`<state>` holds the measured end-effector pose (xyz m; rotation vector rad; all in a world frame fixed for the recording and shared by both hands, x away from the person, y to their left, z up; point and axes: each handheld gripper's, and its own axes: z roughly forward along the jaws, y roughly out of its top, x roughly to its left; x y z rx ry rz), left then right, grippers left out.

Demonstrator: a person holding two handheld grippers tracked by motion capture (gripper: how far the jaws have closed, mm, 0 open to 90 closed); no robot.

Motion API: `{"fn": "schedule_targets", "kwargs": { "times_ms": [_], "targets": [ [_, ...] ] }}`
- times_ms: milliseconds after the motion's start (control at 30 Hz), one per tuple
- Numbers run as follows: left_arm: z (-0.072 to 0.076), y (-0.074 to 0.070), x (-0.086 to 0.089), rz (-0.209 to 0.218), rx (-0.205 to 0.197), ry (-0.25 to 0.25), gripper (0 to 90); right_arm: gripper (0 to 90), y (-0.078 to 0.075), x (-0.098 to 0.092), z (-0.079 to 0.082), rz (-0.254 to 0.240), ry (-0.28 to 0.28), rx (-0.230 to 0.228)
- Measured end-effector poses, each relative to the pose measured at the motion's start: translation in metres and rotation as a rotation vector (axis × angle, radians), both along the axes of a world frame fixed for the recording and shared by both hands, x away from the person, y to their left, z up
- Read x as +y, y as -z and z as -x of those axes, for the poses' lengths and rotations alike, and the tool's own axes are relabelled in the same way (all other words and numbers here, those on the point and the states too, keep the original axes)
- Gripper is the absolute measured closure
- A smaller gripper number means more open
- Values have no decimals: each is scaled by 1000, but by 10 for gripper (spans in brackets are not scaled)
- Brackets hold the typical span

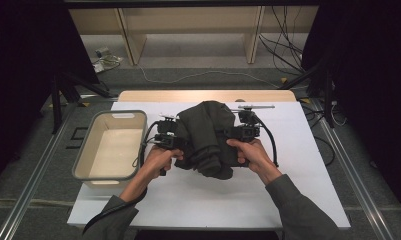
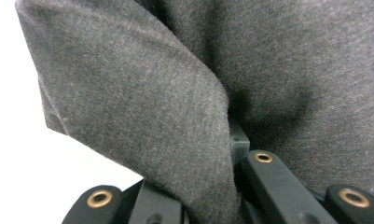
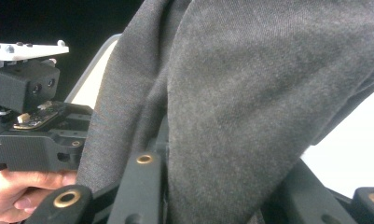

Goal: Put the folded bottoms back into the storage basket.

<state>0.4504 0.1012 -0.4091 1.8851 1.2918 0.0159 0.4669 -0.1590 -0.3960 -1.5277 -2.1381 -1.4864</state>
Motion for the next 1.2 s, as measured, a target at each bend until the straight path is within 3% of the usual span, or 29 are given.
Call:
{"fn": "schedule_targets", "kwargs": {
  "times_ms": [367,800,1200],
  "targets": [
    [0,-15,22,21,-34,-24,812,686,-17,21,-3,-9,-6,-27],
    [-3,-35,61,54,-46,-64,812,685,-39,58,-10,-19,-19,-54],
    [-3,-50,96,53,-43,-69,812,684,-46,90,-15,-41,-32,-52]
  ]
}}
